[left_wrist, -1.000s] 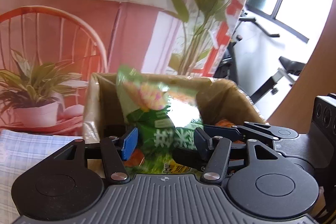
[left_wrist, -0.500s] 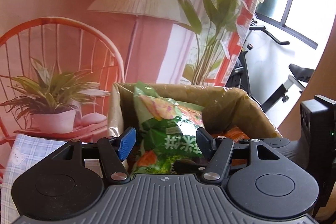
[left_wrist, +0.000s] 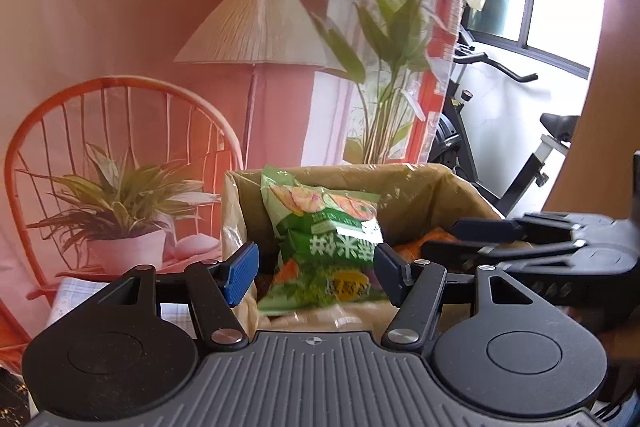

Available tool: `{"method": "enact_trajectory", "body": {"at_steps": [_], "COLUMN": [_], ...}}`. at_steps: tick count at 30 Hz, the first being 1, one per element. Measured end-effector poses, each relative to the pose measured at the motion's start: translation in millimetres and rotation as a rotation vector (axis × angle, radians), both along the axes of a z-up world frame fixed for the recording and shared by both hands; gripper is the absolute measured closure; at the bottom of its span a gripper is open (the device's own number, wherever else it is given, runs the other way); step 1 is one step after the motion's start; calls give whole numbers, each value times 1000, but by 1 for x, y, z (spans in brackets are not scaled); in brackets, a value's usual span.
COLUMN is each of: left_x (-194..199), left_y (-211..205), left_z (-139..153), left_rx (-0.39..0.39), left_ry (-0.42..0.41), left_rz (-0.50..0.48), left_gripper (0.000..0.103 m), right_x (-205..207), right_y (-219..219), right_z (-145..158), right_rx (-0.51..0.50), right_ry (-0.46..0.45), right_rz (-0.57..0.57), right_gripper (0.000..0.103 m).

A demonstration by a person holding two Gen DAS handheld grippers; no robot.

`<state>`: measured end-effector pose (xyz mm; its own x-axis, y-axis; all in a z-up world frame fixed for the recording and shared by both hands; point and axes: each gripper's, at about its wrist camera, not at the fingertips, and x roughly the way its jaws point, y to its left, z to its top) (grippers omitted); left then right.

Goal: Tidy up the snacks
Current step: 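Lift the green bag with both grippers over the box and open both to drop it, then lower left gripper onto orange bread pack while right gripper moves to yellow pastry pack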

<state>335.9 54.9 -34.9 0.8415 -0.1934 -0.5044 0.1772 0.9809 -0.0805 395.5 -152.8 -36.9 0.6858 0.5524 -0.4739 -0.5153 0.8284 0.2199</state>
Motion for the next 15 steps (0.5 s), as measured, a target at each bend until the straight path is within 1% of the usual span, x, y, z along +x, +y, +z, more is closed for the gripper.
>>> {"method": "enact_trajectory", "body": {"at_steps": [4,8,11,15], "left_x": [-21,-44,-56,-71], "left_y": [-1,-1,-2,-9], "left_z": [-1,-4,-12,-31], "left_rx": [2,-9,-32,-59], "left_ry": [-11,-18,-8,24], "left_rz": [1,1,-6,-25], "left_gripper": [37,37,37,37], "right_x": [-24,-49,-69,-93], "right_y": [-20,-36,-45,-52], "right_z": [8,9,4,-10], "right_rx": [28,47,45,23], "right_ry": [-24,-40,-49,-47], "right_rz": [-15,-18,-10,-16], "right_gripper": [44,44,44,44]}}
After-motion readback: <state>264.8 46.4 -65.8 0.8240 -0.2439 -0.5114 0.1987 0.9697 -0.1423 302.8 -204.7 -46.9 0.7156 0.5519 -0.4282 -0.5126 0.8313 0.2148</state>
